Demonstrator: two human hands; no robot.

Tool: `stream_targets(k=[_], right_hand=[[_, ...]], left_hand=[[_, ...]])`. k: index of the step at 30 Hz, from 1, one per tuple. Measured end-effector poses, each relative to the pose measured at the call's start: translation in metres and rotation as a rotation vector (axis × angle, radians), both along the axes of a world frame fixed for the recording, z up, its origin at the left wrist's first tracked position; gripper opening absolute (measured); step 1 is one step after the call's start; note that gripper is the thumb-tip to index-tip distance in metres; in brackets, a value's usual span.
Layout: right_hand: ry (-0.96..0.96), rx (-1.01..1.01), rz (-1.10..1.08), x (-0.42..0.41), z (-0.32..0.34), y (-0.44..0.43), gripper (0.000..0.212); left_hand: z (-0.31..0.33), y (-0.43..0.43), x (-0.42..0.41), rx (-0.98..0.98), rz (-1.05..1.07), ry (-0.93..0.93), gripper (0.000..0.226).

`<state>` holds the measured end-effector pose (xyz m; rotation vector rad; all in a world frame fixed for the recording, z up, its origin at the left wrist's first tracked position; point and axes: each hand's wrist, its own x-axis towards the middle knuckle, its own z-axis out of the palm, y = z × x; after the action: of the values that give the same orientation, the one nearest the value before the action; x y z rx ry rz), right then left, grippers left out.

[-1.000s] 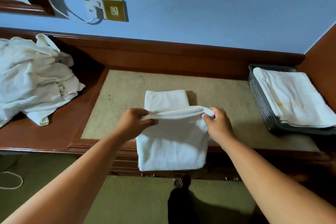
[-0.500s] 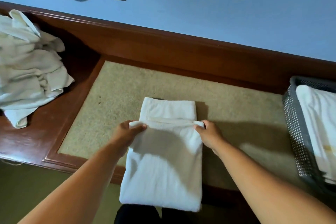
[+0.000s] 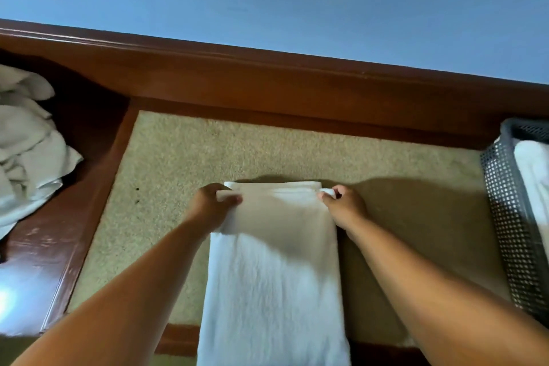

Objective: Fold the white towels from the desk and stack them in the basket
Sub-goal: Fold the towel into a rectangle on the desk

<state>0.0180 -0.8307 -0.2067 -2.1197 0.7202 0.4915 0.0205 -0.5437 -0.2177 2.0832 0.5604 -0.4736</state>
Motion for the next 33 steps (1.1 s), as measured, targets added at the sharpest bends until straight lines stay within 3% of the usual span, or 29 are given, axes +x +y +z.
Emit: stream_targets(k=[5,10,13,14,16,19,22,25,27,30,33], right_hand=[[-0.012,-0.094,-0.061,0.018,-0.011,0.004,0.017],[0.031,0.013,-0.212,0.015,-0.011,0.017,0.05],[0.105,0.158,-0.21,0.001,-0.012,0.019,0.086],[0.129,0.205,-0.199,-0.003,-0.009,0.019,0.088],[0.135,0.302,-0.203,-0.008,0.007,0.021,0.065],[0.068,0.344,-0.187,-0.008,0.046,0.019,0.037],[-0.102,0.374,-0.188,-0.008,0.099,0.013,0.037],[-0.424,0.381,-0.171,-0.017,0.16,0.006,0.041],[-0.634,0.355,-0.047,-0.031,0.193,0.004,0.043],[-0.816,0.191,0.15,-0.06,0.204,0.001,0.051],[-0.95,-0.129,0.281,-0.088,0.172,0.006,0.055]], left_hand=[[-0.01,0.0,0.029,0.134,-0.071,-0.023,0.029],[-0.008,-0.004,0.032,0.224,-0.074,0.136,0.064],[-0.009,0.005,0.026,0.017,-0.095,0.226,0.064],[-0.007,0.009,0.024,-0.137,-0.069,0.248,0.063],[0.007,0.017,0.019,-0.375,-0.036,0.259,0.061],[0.046,0.022,0.015,-0.477,-0.119,0.145,0.063],[0.099,0.026,0.019,-0.553,-0.16,-0.03,0.052],[0.166,0.028,0.018,-0.612,-0.252,-0.26,0.033],[0.202,0.03,0.008,-0.587,-0.357,-0.445,0.028],[0.216,0.035,-0.014,-0.493,-0.448,-0.626,0.028],[0.193,0.043,-0.038,-0.223,-0.554,-0.826,0.025]])
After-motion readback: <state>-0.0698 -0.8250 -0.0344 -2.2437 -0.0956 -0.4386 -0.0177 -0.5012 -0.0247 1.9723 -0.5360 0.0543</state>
